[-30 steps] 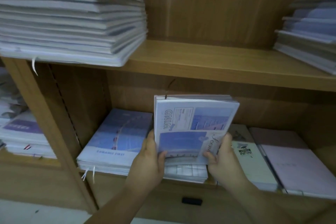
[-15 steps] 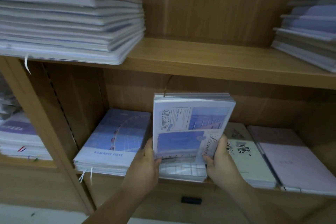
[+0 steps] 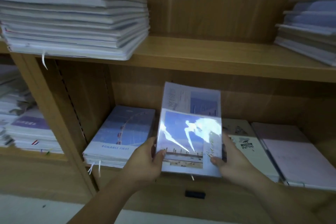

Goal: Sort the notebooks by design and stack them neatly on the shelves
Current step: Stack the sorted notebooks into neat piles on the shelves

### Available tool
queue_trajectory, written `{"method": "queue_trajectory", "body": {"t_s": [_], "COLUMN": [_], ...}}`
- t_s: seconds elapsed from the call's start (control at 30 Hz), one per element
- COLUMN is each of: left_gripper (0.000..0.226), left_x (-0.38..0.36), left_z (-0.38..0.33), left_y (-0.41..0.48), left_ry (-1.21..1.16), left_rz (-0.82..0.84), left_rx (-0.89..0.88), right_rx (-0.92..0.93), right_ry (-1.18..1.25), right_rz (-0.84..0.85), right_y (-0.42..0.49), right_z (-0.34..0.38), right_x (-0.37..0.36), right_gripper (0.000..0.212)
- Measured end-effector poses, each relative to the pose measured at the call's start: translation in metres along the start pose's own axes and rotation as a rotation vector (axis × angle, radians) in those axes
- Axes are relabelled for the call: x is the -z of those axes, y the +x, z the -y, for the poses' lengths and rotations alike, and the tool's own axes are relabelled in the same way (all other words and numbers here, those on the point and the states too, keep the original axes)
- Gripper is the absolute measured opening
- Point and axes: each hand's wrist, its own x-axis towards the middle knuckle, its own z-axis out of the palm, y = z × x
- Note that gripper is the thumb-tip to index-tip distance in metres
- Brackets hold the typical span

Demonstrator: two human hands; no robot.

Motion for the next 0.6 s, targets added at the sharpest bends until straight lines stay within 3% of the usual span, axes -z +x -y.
{"method": "queue_trajectory", "body": {"t_s": [0.07, 0.27, 0.6], "left_gripper": [0.013, 0.025, 0.021], "left_x": [0.002, 0.001, -0.009], "left_z": [-0.006, -0.008, 0.017], "left_y": [0.007, 0.030, 0.055], "left_ry": [-0.090, -0.091, 0.072], "left_rz": [-0.062, -0.133, -0.183], "left_rx": [0.055, 0.156, 0.107], "right_rx": [-0.015, -0.072, -0.146], "right_ry": [0.016, 0.012, -0.052], "right_rz": [-0.031, -0.062, -0.001], "right_y": [0.003, 0.024, 0.046], "right_z": [0.003, 0.008, -0.007], "right_x": [-0.002, -0.012, -0.022], "right_gripper": [0.072, 0.052, 0.062]}}
